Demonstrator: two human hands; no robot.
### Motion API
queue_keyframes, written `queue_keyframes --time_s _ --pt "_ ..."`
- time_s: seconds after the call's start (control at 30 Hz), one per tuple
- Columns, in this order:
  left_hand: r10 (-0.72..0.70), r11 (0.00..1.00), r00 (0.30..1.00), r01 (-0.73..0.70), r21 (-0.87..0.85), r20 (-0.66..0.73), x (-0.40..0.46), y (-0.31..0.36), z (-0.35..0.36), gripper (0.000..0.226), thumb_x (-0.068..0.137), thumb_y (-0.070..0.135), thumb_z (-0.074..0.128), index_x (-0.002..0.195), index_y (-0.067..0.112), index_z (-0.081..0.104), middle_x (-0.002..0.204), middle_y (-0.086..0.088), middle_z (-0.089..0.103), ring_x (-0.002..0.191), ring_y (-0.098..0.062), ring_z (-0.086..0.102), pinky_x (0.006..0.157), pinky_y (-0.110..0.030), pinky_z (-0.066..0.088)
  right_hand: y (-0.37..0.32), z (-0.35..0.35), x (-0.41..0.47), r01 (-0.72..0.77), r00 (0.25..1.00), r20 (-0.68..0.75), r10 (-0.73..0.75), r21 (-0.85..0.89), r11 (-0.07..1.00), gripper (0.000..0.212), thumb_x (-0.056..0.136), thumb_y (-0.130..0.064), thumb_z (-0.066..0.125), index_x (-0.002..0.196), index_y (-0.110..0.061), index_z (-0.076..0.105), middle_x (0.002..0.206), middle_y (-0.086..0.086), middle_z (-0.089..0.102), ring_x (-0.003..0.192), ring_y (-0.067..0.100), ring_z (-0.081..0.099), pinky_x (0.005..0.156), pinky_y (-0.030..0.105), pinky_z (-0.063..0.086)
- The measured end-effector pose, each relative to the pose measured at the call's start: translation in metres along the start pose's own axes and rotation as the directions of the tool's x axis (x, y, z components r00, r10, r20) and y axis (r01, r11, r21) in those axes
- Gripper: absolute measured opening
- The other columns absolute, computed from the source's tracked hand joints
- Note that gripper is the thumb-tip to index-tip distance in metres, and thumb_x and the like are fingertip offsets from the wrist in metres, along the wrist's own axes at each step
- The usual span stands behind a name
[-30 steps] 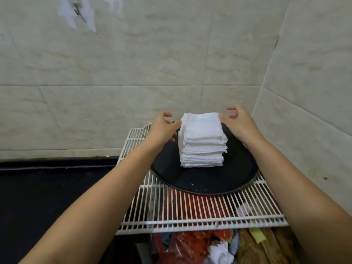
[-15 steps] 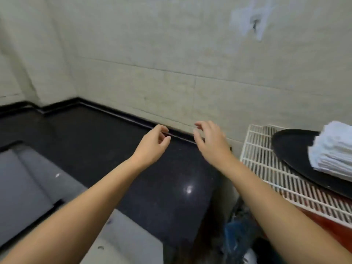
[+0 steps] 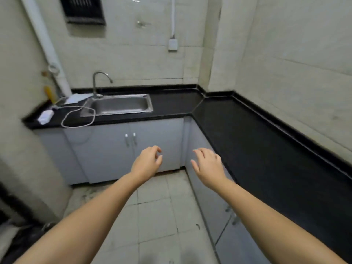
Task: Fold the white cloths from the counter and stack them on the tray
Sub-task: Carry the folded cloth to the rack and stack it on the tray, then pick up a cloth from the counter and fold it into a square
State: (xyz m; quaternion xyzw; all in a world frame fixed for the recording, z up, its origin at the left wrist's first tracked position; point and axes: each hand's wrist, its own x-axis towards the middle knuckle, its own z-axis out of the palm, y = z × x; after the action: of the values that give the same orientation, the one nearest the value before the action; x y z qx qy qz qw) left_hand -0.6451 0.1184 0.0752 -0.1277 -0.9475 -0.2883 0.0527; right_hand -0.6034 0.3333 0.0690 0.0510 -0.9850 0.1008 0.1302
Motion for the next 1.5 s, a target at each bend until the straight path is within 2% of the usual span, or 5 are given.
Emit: queue_keyframes --time_s 0.43,0.7,0.87,1.17,1.5 --pt "-0.338 0.920 0.933 0.355 0.165 -0.122 0.131 -0.217 -0.067 0.026 0.095 0.026 0.046 0.118 0.015 0.053 0.110 -0.004 0.057 0.107 -0.023 0.052 0.090 -0.038 0.044 -0.138 0.141 0.257 0.306 0.907 0.258 -0.332 0.137 0.942 0.044 0.100 -0.040 0.033 0.139 -0.021 0.036 0.143 0.000 0.039 0.135 0.020 0.032 0.107 0.037 0.026" --pt "-0.473 0.856 0.862 0.499 0.134 -0.182 0.202 -0.327 -0.111 0.026 0.096 0.025 0.046 0.118 0.014 0.052 0.111 -0.005 0.056 0.108 -0.023 0.051 0.091 -0.039 0.044 -0.227 0.204 0.398 0.430 0.819 0.332 -0.467 0.185 0.884 0.044 0.100 -0.039 0.034 0.140 -0.021 0.035 0.143 0.001 0.038 0.135 0.022 0.031 0.109 0.039 0.025" --pt "-0.501 0.842 0.843 0.527 0.114 -0.197 0.263 -0.419 -0.140 0.025 0.095 0.024 0.047 0.117 0.013 0.053 0.108 -0.007 0.056 0.106 -0.024 0.052 0.092 -0.041 0.044 -0.290 0.254 0.487 0.490 0.769 0.360 -0.528 0.198 0.849 0.043 0.100 -0.039 0.034 0.139 -0.021 0.037 0.142 0.003 0.039 0.133 0.023 0.034 0.106 0.039 0.027" --pt "-0.492 0.855 0.856 0.510 0.094 -0.161 0.389 -0.546 -0.208 0.023 0.091 0.021 0.051 0.112 0.014 0.058 0.101 -0.007 0.059 0.098 -0.024 0.056 0.087 -0.039 0.047 -0.384 0.308 0.641 0.388 0.818 0.366 -0.443 0.217 0.896 0.037 0.099 -0.036 0.035 0.132 -0.021 0.044 0.134 0.003 0.048 0.125 0.024 0.042 0.101 0.037 0.032" --pt "-0.513 0.848 0.850 0.523 0.081 -0.122 0.533 -0.666 -0.226 0.021 0.093 0.017 0.048 0.111 0.009 0.056 0.106 -0.011 0.059 0.101 -0.027 0.054 0.087 -0.041 0.045 -0.458 0.410 0.807 0.404 0.771 0.401 -0.495 0.292 0.867 0.034 0.098 -0.036 0.038 0.128 -0.020 0.047 0.132 0.004 0.049 0.125 0.023 0.043 0.101 0.036 0.034"
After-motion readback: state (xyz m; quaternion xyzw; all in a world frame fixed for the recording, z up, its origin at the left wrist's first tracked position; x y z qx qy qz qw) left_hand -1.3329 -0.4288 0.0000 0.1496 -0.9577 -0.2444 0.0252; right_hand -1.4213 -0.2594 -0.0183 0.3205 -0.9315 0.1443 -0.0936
